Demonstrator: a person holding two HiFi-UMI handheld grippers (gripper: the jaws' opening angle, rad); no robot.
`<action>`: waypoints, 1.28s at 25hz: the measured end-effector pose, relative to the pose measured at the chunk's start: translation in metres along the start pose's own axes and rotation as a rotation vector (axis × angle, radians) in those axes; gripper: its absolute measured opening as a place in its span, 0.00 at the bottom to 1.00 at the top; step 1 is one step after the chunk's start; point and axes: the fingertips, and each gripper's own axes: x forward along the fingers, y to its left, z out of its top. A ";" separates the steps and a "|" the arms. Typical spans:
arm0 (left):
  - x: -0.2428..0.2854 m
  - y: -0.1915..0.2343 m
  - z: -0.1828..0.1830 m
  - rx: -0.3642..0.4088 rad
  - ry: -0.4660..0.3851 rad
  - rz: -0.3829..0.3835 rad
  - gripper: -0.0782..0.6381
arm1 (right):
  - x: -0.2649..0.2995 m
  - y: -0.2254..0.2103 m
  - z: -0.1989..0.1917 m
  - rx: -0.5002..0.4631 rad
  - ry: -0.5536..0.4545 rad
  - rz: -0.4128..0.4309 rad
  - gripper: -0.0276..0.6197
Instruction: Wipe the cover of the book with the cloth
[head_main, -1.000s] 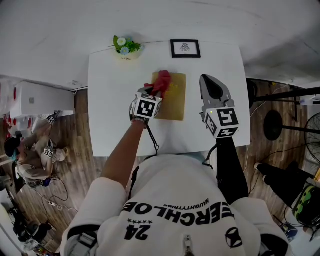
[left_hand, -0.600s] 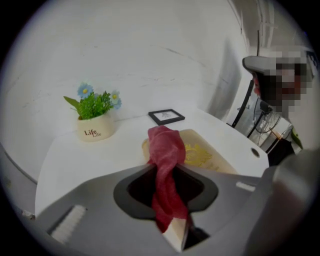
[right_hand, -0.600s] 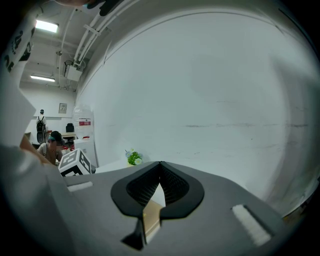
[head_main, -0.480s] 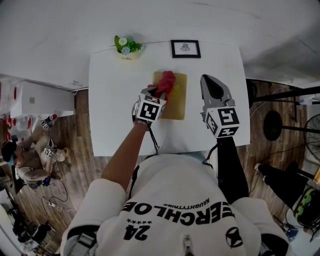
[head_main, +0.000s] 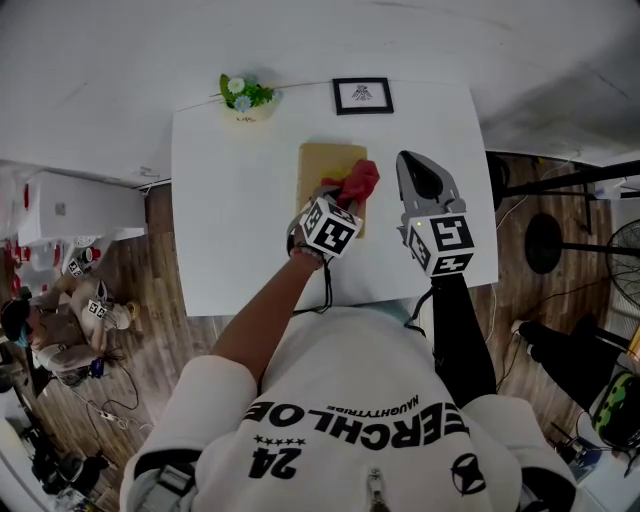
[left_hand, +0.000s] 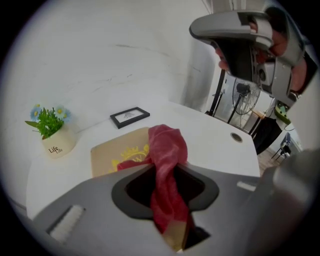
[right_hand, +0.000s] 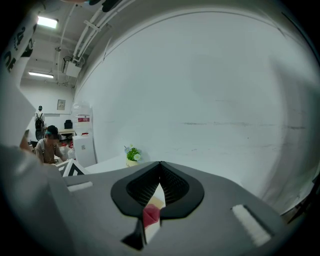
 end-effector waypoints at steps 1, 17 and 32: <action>0.000 0.001 0.001 -0.001 -0.005 -0.002 0.35 | 0.000 -0.001 -0.001 -0.001 0.004 -0.003 0.04; -0.058 0.087 -0.062 -0.199 0.020 0.128 0.34 | 0.011 0.014 -0.013 0.012 0.023 0.017 0.04; -0.037 -0.017 -0.004 0.037 -0.059 -0.063 0.33 | -0.015 0.019 -0.015 0.000 0.018 -0.059 0.04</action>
